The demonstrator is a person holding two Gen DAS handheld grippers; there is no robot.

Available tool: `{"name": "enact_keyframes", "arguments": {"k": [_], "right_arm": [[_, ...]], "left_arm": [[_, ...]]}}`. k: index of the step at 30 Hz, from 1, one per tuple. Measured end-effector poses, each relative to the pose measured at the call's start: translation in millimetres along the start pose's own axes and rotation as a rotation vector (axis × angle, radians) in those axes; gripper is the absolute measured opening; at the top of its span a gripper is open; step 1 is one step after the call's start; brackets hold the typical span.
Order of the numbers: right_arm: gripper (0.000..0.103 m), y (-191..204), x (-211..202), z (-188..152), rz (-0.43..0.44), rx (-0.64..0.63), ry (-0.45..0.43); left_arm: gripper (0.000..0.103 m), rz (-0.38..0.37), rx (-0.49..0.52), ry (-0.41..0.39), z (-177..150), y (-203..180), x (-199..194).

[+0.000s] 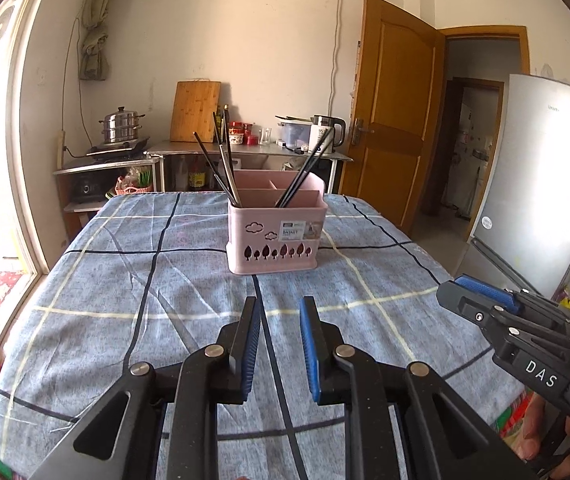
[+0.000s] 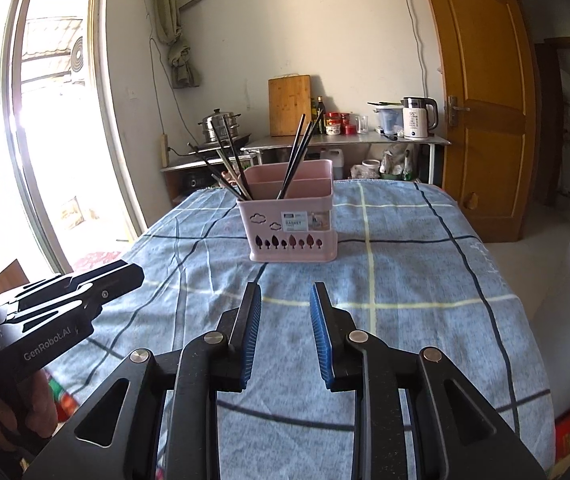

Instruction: Organize utensils

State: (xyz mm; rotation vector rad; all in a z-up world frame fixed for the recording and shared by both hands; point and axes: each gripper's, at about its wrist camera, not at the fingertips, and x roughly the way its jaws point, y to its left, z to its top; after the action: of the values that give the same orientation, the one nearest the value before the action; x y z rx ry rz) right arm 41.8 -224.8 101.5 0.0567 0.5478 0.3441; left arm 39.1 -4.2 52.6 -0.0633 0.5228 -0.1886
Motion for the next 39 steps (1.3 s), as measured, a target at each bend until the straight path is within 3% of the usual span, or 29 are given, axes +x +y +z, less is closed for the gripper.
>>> {"name": "enact_keyframes", "arguments": {"k": [8, 39], "right_arm": [[0.026, 5.0, -1.3, -12.1, -0.023, -0.019, -0.006], [0.026, 3.8, -6.0, -13.8, -0.033, -0.018, -0.014]], "left_arm": [[0.02, -0.004, 0.03, 0.019, -17.4, -7.5, 0.1], [0.02, 0.003, 0.013, 0.021, -20.1, -6.9, 1.4]]}}
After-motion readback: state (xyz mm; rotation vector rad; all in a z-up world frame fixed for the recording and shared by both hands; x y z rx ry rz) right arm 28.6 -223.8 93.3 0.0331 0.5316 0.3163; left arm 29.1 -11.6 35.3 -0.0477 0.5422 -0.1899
